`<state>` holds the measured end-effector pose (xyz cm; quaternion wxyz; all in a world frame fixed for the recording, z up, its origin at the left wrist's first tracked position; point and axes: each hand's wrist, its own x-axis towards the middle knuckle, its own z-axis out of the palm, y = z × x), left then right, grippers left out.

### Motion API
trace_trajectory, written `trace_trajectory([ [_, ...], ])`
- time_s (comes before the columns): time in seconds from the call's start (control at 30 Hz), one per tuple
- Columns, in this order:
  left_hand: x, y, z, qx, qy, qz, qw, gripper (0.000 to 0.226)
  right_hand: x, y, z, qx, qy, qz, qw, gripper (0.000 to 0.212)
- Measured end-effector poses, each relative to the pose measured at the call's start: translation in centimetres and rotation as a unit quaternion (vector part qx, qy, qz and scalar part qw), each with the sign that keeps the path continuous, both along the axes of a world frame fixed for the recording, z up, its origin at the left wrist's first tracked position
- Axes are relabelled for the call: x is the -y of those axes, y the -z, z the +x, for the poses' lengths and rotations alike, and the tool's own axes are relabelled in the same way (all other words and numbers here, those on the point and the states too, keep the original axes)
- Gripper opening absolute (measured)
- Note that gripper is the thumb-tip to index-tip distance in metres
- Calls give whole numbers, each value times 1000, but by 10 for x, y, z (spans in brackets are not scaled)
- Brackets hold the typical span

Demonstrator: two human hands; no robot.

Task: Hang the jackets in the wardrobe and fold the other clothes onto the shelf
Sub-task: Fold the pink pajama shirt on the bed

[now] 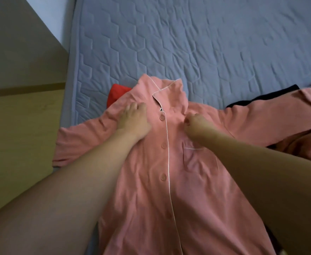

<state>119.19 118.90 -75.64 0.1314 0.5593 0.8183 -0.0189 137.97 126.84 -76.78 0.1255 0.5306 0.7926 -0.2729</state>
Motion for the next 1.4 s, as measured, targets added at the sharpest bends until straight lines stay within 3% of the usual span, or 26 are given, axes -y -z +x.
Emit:
trace_trajectory([
  [0.17,-77,22,-40,14,-43,60,997,52,-69,34,-34,-65,80,21,994,37],
  [0.27,-111,30,-53,-13,-64,12,998,55,-95,50,-51,-161,156,-48,973,40],
  [0.37,-125,36,-61,159,-198,-8,967,36,-110,50,-58,-290,268,-152,906,15],
  [0.43,-125,37,-67,283,-245,105,921,12,-113,42,-57,-342,281,-133,887,20],
  [0.5,-109,31,-69,329,-213,243,887,21,-106,29,-54,-422,273,-56,863,28],
  [0.57,-79,19,-64,354,-121,301,877,25,-87,17,-38,-457,219,35,861,25],
  [0.63,-42,13,-55,323,18,269,907,29,-64,11,-13,-390,105,104,909,14],
  [0.7,-8,12,-47,159,184,209,947,42,-48,10,9,-254,-39,103,961,19],
  [0.77,17,17,-44,50,271,149,950,41,-39,9,21,-133,-161,72,975,27],
  [0.83,28,18,-41,51,265,131,954,28,-32,8,22,-130,-193,90,968,30],
  [0.9,22,15,-33,91,212,175,957,21,-24,9,11,-151,-145,128,969,30],
  [1.0,-3,20,-15,73,117,218,966,33,-8,31,-13,-82,-94,95,988,55],
  [1.07,-9,36,-9,12,104,143,984,50,-4,53,-18,-11,-71,75,995,70],
  [1.17,0,69,-10,-63,117,28,991,74,-10,82,0,64,-51,100,992,73],
  [1.27,4,90,-9,-82,94,33,992,81,-20,96,9,93,-77,146,982,73],
  [1.4,-8,102,1,-115,61,2,991,85,-35,91,1,127,-89,130,979,70],
])
